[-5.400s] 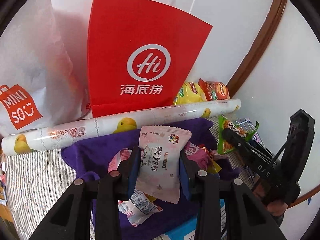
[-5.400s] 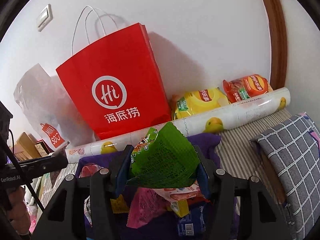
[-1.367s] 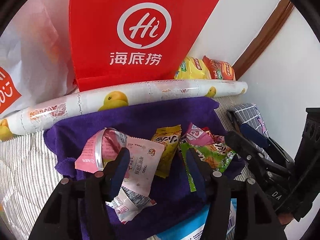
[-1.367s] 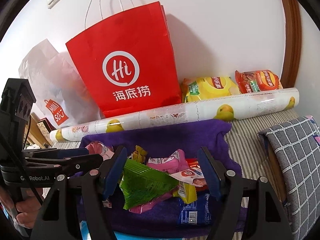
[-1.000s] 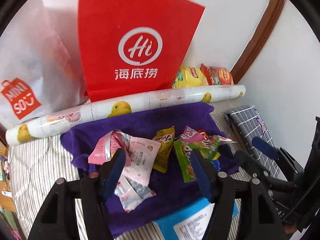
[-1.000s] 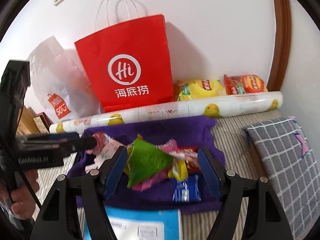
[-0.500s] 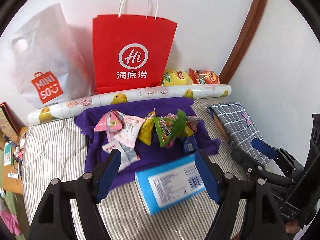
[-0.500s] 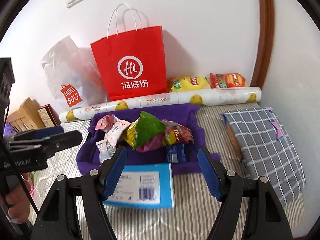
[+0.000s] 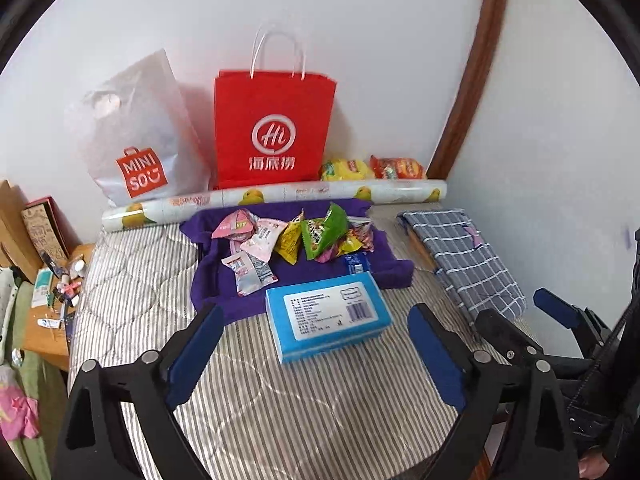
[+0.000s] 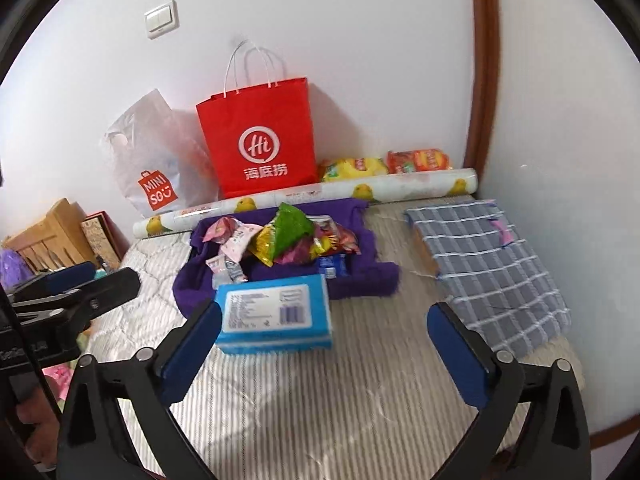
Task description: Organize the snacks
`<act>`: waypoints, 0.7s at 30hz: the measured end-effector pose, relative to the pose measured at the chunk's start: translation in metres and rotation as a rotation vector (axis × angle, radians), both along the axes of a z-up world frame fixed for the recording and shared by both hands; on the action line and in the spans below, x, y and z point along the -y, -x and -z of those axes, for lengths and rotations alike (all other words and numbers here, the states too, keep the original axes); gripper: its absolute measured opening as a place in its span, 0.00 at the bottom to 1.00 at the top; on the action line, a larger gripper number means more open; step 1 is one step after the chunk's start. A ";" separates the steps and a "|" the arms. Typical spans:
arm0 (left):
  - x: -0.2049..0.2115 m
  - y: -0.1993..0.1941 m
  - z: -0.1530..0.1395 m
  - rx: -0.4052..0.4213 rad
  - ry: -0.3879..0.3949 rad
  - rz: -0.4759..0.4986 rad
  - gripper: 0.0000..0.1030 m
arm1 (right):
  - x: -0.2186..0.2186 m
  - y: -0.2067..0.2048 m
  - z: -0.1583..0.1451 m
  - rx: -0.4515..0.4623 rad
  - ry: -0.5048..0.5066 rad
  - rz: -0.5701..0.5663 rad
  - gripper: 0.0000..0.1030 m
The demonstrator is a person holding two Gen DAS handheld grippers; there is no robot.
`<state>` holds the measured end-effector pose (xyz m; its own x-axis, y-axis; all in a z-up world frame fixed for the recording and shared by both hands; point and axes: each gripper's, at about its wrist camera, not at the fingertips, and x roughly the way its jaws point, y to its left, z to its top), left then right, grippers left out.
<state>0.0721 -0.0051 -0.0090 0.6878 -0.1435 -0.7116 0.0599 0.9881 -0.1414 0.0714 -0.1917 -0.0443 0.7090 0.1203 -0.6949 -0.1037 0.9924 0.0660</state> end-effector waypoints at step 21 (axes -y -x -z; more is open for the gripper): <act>0.022 0.093 -0.018 0.081 -0.066 -0.053 0.99 | 0.031 0.102 -0.035 0.078 -0.004 0.041 1.00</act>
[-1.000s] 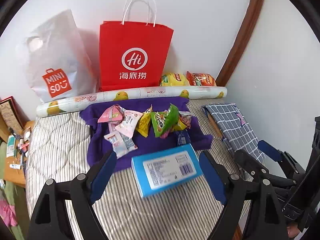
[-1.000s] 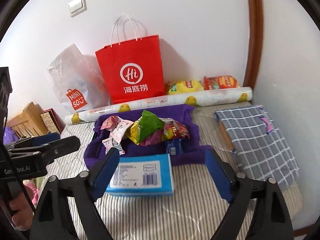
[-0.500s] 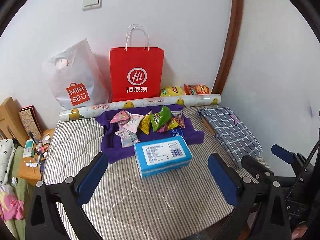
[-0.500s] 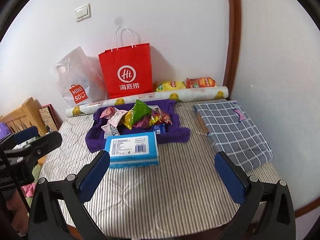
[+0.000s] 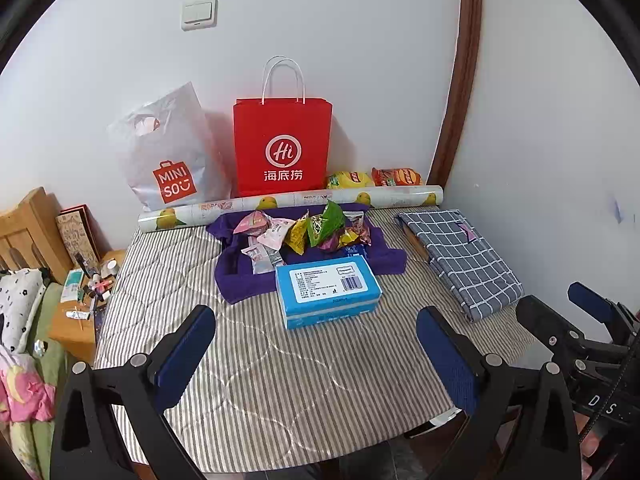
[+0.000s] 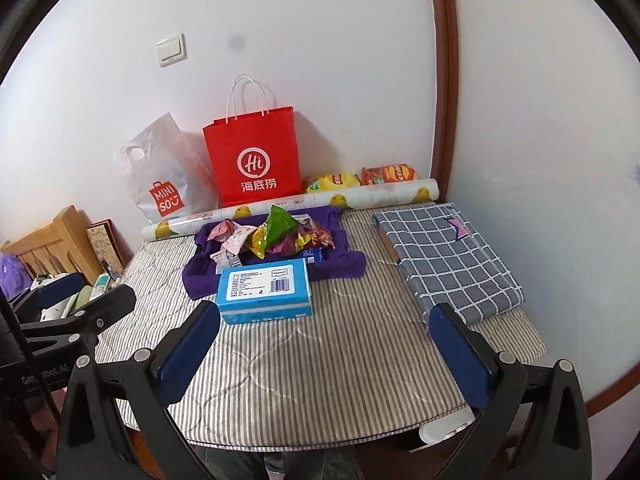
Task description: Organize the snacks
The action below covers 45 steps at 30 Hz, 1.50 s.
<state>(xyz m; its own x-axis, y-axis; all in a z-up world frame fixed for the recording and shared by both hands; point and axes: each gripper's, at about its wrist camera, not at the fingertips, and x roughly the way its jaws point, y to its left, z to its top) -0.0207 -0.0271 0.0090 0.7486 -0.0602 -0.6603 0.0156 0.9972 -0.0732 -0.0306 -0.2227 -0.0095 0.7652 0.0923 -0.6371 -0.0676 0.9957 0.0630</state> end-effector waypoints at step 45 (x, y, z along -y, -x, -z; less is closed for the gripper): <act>0.004 0.009 -0.002 -0.001 -0.002 0.007 0.99 | -0.003 0.013 0.000 0.005 -0.001 -0.003 1.00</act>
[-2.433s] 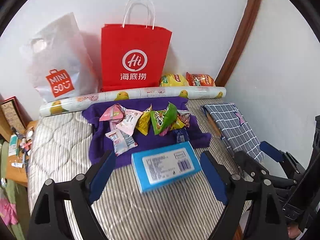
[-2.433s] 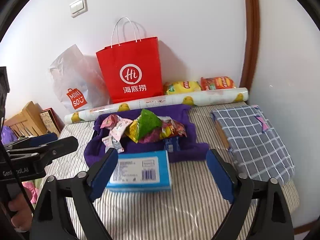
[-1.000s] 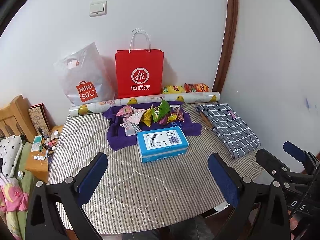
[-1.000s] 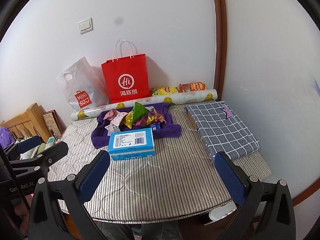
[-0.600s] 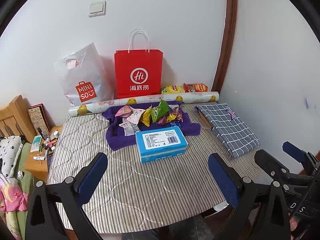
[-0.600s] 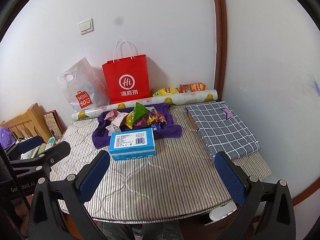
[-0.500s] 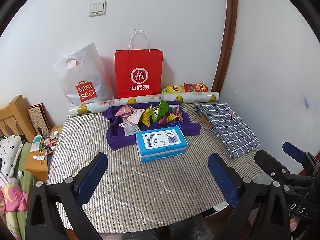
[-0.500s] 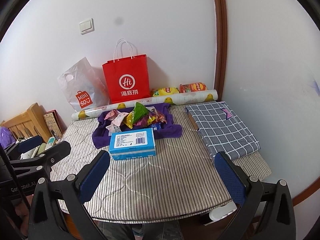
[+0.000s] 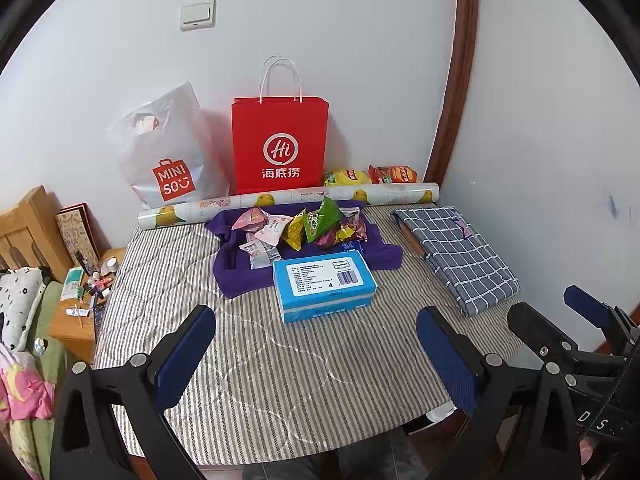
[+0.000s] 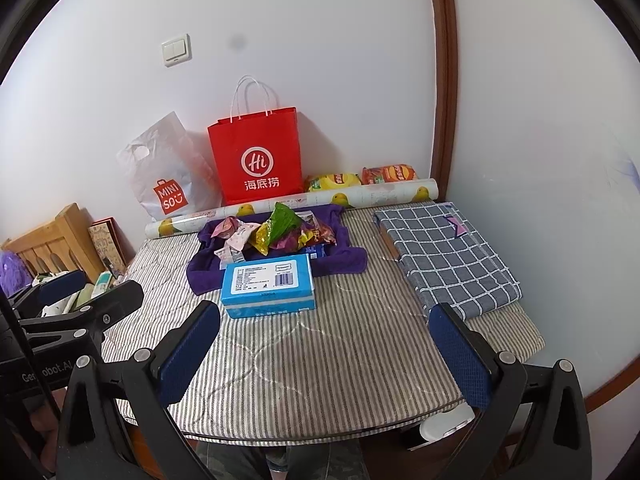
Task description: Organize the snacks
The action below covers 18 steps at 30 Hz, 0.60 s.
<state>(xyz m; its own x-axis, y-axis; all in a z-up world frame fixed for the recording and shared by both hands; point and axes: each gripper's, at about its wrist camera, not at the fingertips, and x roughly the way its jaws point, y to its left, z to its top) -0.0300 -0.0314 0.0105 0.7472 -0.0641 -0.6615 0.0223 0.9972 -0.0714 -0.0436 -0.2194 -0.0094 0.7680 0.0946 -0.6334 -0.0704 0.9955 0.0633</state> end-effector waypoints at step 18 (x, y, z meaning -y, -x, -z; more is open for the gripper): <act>-0.004 0.001 0.002 -0.001 0.004 -0.004 0.99 | -0.005 0.005 0.000 0.006 0.007 -0.007 1.00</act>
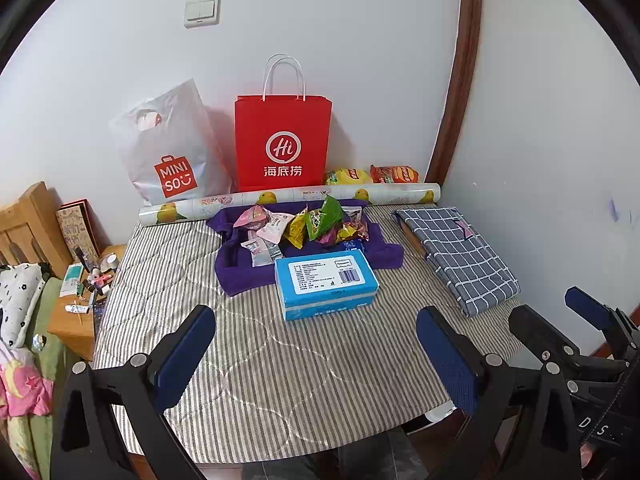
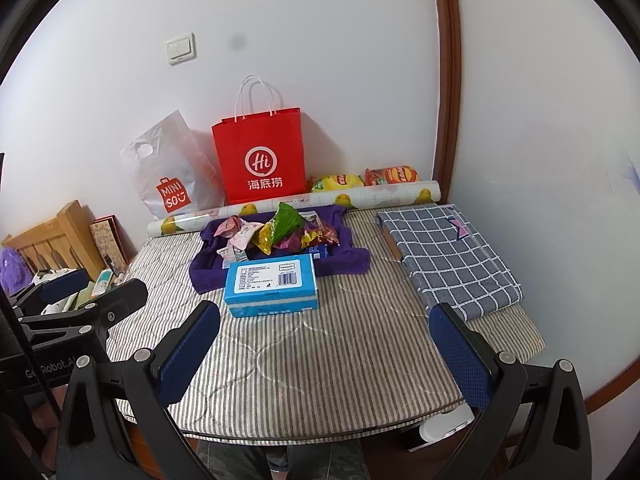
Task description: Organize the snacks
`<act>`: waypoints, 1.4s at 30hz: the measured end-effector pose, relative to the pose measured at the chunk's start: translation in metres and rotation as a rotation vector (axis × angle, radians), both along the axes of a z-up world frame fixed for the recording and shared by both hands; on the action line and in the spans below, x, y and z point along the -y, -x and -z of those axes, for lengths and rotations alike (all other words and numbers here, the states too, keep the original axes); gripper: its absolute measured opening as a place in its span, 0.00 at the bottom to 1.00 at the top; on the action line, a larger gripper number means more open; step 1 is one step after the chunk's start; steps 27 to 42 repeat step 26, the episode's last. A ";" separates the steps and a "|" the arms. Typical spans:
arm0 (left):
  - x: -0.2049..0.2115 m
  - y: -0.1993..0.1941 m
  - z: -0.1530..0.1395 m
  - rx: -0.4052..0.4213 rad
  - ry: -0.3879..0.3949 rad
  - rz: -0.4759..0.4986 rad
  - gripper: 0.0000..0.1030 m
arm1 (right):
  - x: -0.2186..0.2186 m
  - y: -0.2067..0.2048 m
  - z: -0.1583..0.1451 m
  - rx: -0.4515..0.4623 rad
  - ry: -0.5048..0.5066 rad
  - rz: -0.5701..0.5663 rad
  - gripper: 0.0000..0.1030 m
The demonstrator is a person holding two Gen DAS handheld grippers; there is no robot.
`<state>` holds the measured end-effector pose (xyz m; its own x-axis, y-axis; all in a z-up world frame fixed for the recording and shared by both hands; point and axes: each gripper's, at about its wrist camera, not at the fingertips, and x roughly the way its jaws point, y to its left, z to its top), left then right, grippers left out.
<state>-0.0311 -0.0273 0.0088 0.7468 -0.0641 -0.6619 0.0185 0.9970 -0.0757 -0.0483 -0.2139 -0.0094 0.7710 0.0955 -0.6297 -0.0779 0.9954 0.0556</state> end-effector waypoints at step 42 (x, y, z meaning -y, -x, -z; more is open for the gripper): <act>-0.003 0.002 0.001 0.001 0.000 -0.001 0.99 | -0.003 0.004 -0.003 0.007 -0.003 -0.012 1.00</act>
